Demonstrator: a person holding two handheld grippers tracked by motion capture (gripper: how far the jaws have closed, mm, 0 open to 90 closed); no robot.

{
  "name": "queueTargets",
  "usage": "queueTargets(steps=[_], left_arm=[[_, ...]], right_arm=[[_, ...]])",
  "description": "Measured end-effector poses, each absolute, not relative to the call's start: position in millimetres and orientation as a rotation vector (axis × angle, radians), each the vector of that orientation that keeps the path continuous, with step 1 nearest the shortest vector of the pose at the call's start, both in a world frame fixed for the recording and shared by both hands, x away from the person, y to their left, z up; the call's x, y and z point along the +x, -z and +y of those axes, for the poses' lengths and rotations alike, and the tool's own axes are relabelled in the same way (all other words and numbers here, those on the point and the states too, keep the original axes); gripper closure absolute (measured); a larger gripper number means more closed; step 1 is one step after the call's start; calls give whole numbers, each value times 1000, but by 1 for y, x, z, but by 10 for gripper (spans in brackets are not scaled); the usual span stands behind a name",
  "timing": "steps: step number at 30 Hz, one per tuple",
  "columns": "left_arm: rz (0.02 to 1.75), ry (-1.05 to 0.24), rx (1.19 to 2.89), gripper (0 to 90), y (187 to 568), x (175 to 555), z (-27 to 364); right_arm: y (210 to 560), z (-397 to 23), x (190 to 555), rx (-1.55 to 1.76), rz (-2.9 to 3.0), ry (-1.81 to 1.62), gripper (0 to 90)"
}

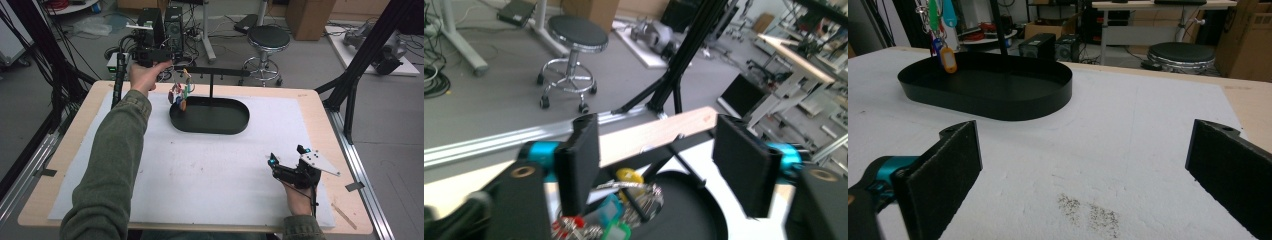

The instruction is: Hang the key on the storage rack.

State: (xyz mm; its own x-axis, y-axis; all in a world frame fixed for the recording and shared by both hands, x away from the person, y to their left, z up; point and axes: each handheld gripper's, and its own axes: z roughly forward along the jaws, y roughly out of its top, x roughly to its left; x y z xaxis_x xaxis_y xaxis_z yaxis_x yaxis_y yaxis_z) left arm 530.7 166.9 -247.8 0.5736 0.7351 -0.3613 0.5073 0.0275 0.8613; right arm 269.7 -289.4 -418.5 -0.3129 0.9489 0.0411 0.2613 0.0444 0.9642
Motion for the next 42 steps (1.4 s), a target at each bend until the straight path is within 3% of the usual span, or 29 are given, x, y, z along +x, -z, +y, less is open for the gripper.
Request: queueTargets(steps=[13, 21, 42], left_arm=[[1069, -235, 1646, 118, 261, 506, 186], [1097, -317, 1710, 16, 270, 491, 195], [1137, -414, 1720, 17, 304, 430, 249]], right_arm=[[418, -289, 267, 1241, 1657, -1300, 5], [418, -288, 267, 1233, 1656, -1298, 5], [418, -287, 269, 1225, 1664, -1296, 5]])
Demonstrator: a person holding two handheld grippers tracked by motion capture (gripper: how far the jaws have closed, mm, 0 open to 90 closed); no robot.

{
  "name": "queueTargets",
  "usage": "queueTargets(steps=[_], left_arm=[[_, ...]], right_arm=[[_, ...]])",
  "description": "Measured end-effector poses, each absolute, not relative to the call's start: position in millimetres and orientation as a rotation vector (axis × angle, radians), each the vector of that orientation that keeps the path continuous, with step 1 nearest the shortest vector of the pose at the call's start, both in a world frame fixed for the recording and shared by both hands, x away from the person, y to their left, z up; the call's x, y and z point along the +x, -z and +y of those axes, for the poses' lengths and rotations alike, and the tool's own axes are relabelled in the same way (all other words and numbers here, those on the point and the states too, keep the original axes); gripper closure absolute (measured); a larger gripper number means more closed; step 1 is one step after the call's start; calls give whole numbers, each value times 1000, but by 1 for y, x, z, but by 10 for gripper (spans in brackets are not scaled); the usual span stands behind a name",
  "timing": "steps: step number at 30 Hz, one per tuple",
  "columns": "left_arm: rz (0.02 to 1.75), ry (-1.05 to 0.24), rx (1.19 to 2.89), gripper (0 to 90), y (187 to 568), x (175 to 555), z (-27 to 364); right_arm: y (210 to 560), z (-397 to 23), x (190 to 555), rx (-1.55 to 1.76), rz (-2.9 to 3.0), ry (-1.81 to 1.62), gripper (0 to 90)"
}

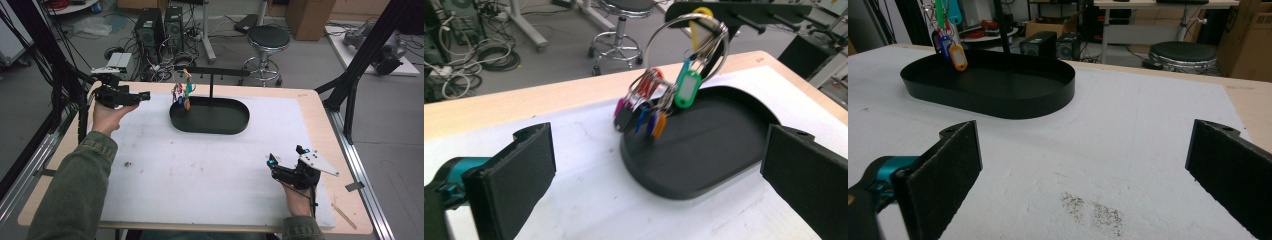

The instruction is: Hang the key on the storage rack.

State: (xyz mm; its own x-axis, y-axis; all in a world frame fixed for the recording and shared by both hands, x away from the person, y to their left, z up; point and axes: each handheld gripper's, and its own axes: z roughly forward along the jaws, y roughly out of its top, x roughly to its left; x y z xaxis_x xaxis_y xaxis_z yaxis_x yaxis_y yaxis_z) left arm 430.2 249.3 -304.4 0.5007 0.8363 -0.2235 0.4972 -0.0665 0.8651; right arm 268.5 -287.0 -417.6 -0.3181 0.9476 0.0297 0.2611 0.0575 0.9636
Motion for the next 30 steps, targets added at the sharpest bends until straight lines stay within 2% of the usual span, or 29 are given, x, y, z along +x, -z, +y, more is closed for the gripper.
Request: queueTargets(steps=[15, 30], left_arm=[[1160, -416, 1709, 16, 328, 390, 287], [1173, -485, 1689, 17, 345, 355, 308]], right_arm=[[416, -285, 268, 1217, 1666, -1299, 5], [415, -286, 266, 1223, 1641, -1294, 5]])
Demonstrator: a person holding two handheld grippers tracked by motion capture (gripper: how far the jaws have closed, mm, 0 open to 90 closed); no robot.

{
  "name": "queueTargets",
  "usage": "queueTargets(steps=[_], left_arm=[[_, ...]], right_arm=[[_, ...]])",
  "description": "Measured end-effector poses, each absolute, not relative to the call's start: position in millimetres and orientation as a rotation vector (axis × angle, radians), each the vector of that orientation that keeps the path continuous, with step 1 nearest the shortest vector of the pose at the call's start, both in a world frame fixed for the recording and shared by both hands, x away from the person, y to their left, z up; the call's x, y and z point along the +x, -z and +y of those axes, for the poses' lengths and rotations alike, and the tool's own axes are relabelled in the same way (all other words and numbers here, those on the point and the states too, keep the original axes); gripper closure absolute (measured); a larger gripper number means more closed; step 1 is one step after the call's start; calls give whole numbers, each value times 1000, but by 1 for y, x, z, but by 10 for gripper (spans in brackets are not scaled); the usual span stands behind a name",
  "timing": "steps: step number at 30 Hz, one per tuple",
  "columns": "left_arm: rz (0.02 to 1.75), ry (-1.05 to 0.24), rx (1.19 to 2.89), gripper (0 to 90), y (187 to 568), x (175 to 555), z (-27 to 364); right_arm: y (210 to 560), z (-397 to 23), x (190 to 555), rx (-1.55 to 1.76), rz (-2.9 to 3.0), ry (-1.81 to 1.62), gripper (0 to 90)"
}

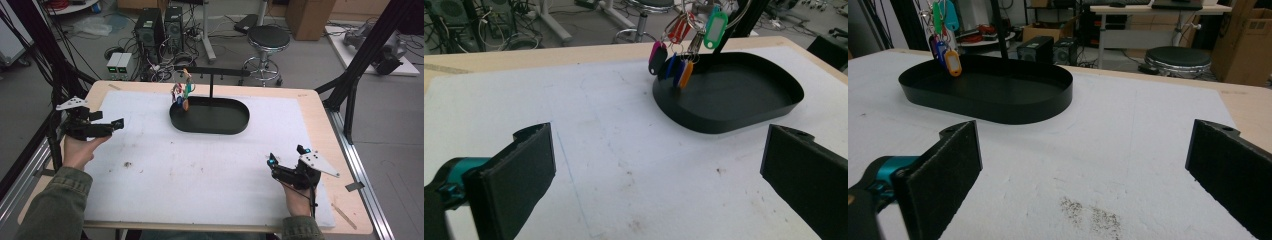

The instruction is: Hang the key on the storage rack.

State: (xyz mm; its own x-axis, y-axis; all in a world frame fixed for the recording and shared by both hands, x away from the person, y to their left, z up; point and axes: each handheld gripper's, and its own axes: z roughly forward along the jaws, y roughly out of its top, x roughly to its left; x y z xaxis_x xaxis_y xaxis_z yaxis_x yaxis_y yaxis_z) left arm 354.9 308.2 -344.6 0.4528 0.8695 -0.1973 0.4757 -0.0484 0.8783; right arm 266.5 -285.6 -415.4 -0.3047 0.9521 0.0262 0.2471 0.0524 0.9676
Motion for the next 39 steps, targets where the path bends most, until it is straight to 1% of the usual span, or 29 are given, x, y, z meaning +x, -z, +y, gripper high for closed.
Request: queueTargets(steps=[9, 15, 22, 27, 39], left_arm=[[1149, -567, 1692, 16, 347, 334, 314], [1151, -572, 1691, 17, 353, 325, 318], [1169, -609, 1666, 17, 361, 316, 322], [1169, -604, 1641, 17, 368, 305, 326], [1205, -630, 1575, 17, 393, 286, 333]], right_arm=[[415, -286, 265, 1223, 1627, -1301, 5], [413, -285, 264, 1199, 1617, -1300, 5], [413, -286, 263, 1204, 1606, -1301, 6], [413, -285, 263, 1202, 1618, -1304, 6], [414, -286, 262, 1209, 1616, -1307, 5]])
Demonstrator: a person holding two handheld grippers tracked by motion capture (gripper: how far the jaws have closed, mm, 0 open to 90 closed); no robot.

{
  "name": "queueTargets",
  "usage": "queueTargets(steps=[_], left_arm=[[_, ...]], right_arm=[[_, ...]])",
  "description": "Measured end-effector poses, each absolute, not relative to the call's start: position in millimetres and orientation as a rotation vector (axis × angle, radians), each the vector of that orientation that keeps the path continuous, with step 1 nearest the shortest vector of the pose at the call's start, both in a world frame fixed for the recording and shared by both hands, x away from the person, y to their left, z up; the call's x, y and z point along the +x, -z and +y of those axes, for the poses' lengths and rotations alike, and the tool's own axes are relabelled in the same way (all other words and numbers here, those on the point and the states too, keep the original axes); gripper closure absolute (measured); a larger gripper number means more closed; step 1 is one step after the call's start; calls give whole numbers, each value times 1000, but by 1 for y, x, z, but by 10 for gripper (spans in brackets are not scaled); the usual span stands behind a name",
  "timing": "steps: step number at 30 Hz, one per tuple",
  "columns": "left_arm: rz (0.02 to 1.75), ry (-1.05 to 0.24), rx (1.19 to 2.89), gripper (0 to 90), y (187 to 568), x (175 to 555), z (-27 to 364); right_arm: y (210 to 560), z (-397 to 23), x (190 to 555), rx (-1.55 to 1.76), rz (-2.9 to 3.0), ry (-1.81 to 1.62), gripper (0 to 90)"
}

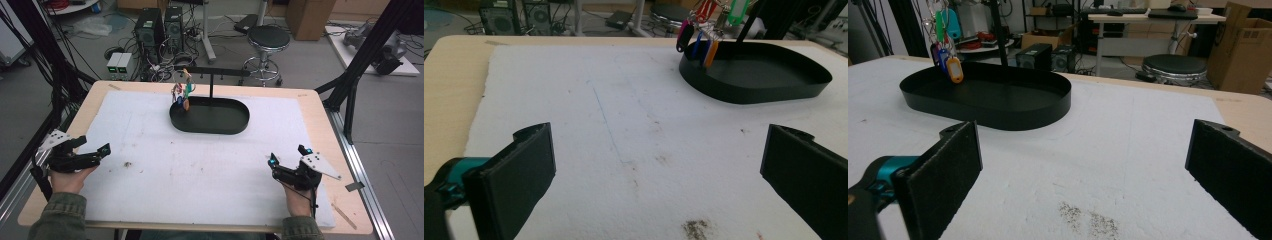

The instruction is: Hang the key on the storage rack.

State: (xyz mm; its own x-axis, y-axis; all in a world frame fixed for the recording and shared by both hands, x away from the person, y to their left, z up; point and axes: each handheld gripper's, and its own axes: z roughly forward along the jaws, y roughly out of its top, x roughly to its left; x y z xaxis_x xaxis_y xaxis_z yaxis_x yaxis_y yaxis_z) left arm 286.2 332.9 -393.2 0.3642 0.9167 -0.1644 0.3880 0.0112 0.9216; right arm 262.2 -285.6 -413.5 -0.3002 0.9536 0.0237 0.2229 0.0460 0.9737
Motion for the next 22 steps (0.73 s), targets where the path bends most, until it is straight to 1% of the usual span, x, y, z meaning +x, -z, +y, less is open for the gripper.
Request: queueTargets(steps=[11, 22], left_arm=[[1237, -667, 1563, 16, 411, 282, 330], [1239, -690, 1542, 17, 412, 276, 331]], right_arm=[[414, -286, 263, 1205, 1617, -1306, 5], [414, -285, 263, 1212, 1621, -1308, 5]])
